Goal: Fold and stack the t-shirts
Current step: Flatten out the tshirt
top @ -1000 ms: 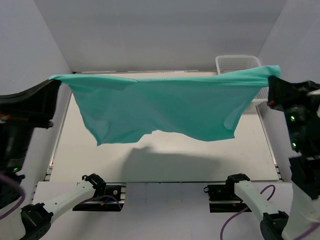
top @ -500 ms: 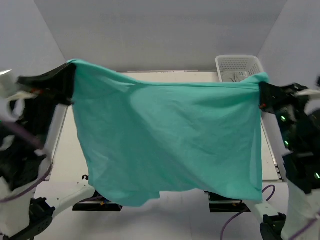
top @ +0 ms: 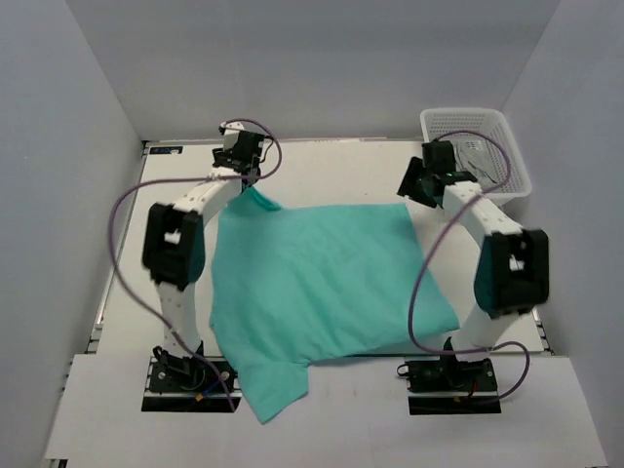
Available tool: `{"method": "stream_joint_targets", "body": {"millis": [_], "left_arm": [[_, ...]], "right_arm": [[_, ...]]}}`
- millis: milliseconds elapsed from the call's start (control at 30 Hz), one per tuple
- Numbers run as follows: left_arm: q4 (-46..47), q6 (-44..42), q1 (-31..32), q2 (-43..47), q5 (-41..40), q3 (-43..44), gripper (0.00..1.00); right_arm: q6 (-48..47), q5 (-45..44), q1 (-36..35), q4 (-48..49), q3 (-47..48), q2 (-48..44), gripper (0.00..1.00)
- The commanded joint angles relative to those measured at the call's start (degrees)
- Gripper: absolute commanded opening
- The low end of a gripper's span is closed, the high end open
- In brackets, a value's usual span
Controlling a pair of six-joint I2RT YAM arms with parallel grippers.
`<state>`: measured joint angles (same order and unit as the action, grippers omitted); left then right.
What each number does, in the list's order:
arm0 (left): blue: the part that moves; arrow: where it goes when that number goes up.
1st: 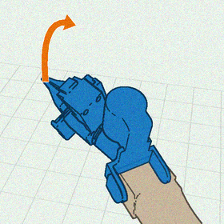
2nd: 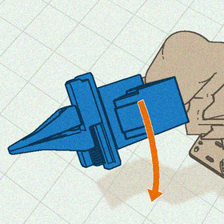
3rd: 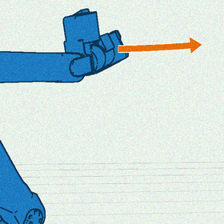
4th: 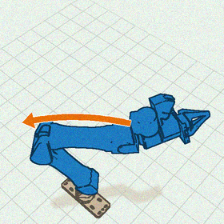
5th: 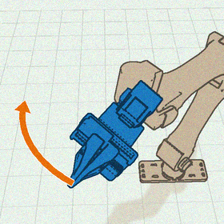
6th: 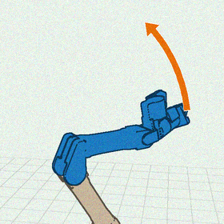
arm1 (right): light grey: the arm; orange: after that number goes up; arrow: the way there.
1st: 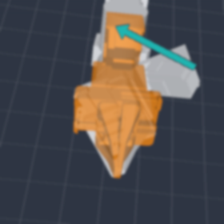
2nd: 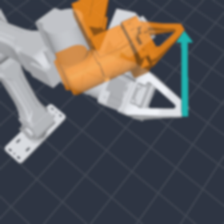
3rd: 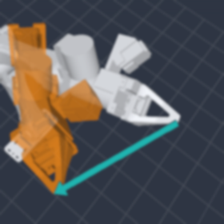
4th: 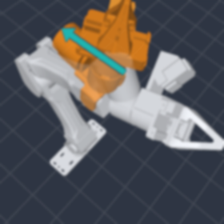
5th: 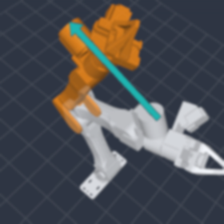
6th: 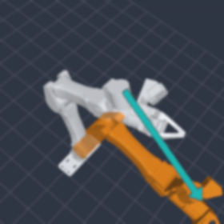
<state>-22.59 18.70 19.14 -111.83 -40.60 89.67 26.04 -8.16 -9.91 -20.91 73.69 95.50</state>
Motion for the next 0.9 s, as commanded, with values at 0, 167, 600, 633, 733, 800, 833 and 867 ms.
{"method": "stream_joint_targets", "body": {"millis": [0, 167, 600, 633, 733, 800, 833, 867], "left_arm": [[-17.5, 9.6, -3.7, -10.9, 1.0, 18.2, 0.68], [-13.7, 7.8, -4.2, -11.1, 7.7, 18.4, 1.00], [-10.7, 13.2, -4.2, 10.8, 14.1, -11.1, 1.00], [-10.7, 15.6, -4.2, 13.0, 14.1, -13.3, 1.00], [-9.5, 17.9, -4.2, 15.1, 14.7, -21.9, 1.00], [-6.6, 18.0, -4.2, 15.1, 17.3, -24.7, 1.00], [-6.0, 18.0, -4.2, 15.1, 18.0, -24.7, 1.00], [-5.4, 18.0, -4.2, 14.0, 19.1, -25.5, 1.00]], "right_arm": [[-2.2, 1.0, -0.1, 1.7, 8.8, 4.6, 0.67], [-3.5, 4.2, -0.4, 5.3, 3.6, 1.4, 0.90], [-5.1, 12.0, -2.3, 8.2, -4.2, 0.7, 0.90], [-5.0, 12.3, -2.7, 8.5, -4.3, 1.3, 0.90], [-5.1, 13.9, -4.0, 8.9, -4.6, 3.3, 0.90], [-4.9, 15.7, -4.3, 9.0, -4.8, 5.3, 0.90], [-4.5, 16.4, -4.7, 9.0, -4.9, 5.7, 0.90], [-4.2, 16.9, -4.8, 9.4, -5.3, 6.2, 0.90]]}}
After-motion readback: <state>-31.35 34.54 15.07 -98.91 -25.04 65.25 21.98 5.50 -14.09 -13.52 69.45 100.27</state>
